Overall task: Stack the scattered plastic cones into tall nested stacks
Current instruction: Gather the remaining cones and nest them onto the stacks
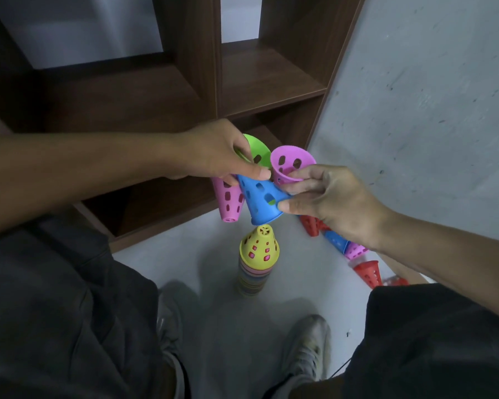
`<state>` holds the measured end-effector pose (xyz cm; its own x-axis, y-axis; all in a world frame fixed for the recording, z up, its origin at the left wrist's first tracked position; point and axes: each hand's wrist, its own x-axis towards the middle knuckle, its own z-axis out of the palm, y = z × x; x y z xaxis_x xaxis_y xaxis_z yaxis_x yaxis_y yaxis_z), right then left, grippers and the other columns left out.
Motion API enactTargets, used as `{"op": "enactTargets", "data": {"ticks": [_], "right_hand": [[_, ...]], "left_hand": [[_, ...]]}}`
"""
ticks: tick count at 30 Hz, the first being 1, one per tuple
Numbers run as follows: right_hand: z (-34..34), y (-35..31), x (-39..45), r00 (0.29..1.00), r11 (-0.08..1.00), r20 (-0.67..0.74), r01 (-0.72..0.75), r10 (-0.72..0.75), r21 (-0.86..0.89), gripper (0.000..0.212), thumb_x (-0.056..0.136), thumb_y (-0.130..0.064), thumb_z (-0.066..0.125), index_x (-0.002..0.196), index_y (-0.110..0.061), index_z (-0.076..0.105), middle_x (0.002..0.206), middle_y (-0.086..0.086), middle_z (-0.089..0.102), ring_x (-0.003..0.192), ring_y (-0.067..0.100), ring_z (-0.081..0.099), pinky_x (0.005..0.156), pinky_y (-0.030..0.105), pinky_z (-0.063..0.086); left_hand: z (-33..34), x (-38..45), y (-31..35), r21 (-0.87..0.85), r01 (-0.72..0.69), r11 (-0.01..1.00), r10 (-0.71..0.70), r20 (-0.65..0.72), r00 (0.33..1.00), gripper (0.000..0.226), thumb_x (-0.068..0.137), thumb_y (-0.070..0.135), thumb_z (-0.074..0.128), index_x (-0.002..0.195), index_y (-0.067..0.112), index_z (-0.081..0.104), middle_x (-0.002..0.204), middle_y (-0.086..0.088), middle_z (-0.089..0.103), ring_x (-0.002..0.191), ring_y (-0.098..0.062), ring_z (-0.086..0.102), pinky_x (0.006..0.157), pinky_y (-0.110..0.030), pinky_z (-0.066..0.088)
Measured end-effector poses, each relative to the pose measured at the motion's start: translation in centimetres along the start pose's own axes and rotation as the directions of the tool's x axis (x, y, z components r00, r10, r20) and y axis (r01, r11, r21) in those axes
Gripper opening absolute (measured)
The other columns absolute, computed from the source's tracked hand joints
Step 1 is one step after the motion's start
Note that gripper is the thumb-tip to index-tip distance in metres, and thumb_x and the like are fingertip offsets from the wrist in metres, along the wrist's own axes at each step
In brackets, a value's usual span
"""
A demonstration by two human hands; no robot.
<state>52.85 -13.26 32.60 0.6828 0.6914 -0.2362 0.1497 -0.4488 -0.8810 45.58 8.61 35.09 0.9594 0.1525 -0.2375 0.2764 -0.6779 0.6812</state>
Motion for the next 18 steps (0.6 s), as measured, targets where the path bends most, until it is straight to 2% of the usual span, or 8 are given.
{"op": "enactTargets", "data": {"ticks": [3, 6, 10, 13, 15, 18], "right_hand": [[0.6, 0.8, -0.4, 1.000, 0.995, 0.005, -0.004, 0.005, -0.098, 0.061, 0.063, -0.024, 0.089, 0.118, -0.020, 0.063, 0.106, -0.007, 0.074, 0.092, 0.011, 0.073, 0.088, 0.042, 0.058], [1.2, 1.8, -0.8, 1.000, 0.992, -0.029, 0.001, -0.005, -0.126, 0.056, 0.065, -0.014, 0.091, 0.106, -0.031, 0.058, 0.105, -0.004, 0.072, 0.089, 0.014, 0.073, 0.083, 0.036, 0.060], [1.8, 3.0, -1.3, 1.000, 0.982, -0.021, 0.013, -0.017, -0.187, 0.055, 0.069, -0.010, 0.089, 0.114, -0.021, 0.058, 0.101, -0.005, 0.070, 0.085, 0.014, 0.072, 0.083, 0.041, 0.060], [1.8, 3.5, -1.5, 0.999, 0.962, 0.021, 0.032, -0.028, -0.271, 0.054, 0.073, -0.013, 0.087, 0.117, -0.019, 0.058, 0.102, -0.007, 0.070, 0.082, 0.009, 0.071, 0.081, 0.034, 0.060], [1.7, 3.9, -1.5, 0.999, 0.954, 0.028, 0.025, -0.017, -0.300, 0.050, 0.076, -0.010, 0.085, 0.118, -0.018, 0.059, 0.104, -0.005, 0.069, 0.082, 0.007, 0.070, 0.080, 0.028, 0.059], [1.4, 4.6, -1.3, 0.998, 0.964, -0.037, 0.043, -0.054, -0.263, 0.034, 0.080, -0.003, 0.080, 0.105, -0.019, 0.063, 0.092, -0.004, 0.073, 0.084, 0.011, 0.069, 0.085, 0.034, 0.058]], "left_hand": [[1.0, 0.0, -0.4, 0.107, -0.052, 0.993, 0.051, 0.008, 0.999, 0.042, 0.078, 0.053, 0.073, 0.100, 0.017, 0.073, 0.084, 0.005, 0.072, 0.072, -0.007, 0.072, 0.065, -0.016, 0.057], [1.8, 0.1, -0.4, 0.149, -0.067, 0.987, 0.063, 0.033, 0.997, 0.042, 0.079, 0.054, 0.072, 0.099, 0.016, 0.072, 0.077, 0.007, 0.072, 0.068, -0.004, 0.071, 0.059, -0.012, 0.053], [2.3, 0.3, -0.4, 0.139, -0.049, 0.989, 0.034, 0.106, 0.994, 0.050, 0.076, 0.062, 0.065, 0.098, 0.017, 0.070, 0.084, 0.003, 0.074, 0.072, -0.009, 0.073, 0.070, -0.023, 0.059], [2.3, 0.4, -0.7, 0.116, -0.009, 0.993, -0.012, 0.175, 0.984, 0.051, 0.074, 0.062, 0.064, 0.097, 0.017, 0.070, 0.087, 0.001, 0.074, 0.077, -0.014, 0.074, 0.073, -0.027, 0.060], [2.2, 0.7, -1.0, 0.147, -0.014, 0.989, -0.015, 0.191, 0.982, 0.051, 0.075, 0.062, 0.064, 0.097, 0.017, 0.070, 0.088, 0.000, 0.074, 0.076, -0.013, 0.074, 0.072, -0.024, 0.059], [2.1, 1.3, -1.4, 0.161, -0.024, 0.987, -0.005, 0.174, 0.985, 0.045, 0.080, 0.056, 0.068, 0.099, 0.016, 0.071, 0.086, 0.001, 0.074, 0.073, -0.011, 0.073, 0.064, -0.016, 0.056]]}}
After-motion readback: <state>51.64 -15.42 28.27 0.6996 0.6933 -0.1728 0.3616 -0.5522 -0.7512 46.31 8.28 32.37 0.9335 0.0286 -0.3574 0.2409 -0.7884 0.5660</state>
